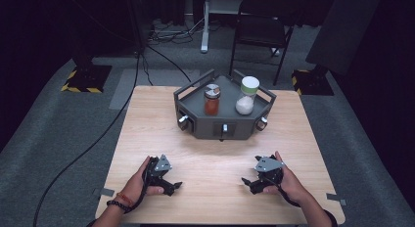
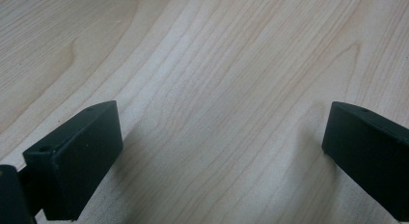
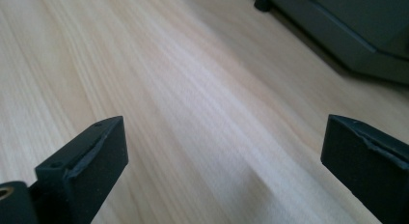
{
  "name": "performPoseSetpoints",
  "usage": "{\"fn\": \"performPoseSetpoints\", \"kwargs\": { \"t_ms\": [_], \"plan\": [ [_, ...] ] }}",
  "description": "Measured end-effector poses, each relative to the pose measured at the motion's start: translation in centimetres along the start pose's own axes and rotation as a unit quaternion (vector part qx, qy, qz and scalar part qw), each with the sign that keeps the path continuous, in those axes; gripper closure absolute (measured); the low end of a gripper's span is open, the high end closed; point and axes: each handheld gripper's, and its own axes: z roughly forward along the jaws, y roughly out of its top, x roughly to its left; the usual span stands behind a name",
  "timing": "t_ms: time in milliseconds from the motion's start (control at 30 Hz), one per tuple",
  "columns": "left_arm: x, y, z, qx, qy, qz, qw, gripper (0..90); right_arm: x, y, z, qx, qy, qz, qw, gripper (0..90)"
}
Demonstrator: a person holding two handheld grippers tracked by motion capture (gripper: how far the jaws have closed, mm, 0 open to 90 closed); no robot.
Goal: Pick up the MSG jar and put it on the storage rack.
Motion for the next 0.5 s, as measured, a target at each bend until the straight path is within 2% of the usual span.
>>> {"fn": "performPoseSetpoints", "kwargs": {
  "t_ms": [167, 300, 500],
  "plan": [
    [0.0, 0.0, 0.0, 0.0, 0.0, -0.001, 1.0, 0.2, -0.8, -0.6, 0.0, 0.009, 0.016, 0.009, 0.9998, 2.2],
    [0.0, 0.0, 0.0, 0.0, 0.0, -0.001, 1.0, 0.1, -1.1, -0.7, 0.0, 0.019, 0.022, 0.005, 0.9996, 2.0],
    [0.0, 0.0, 0.0, 0.0, -0.001, -0.001, 1.0, 0.1, -2.0, -1.5, -0.1, 0.016, 0.034, 0.016, 0.9992, 0.8]
  ]
}}
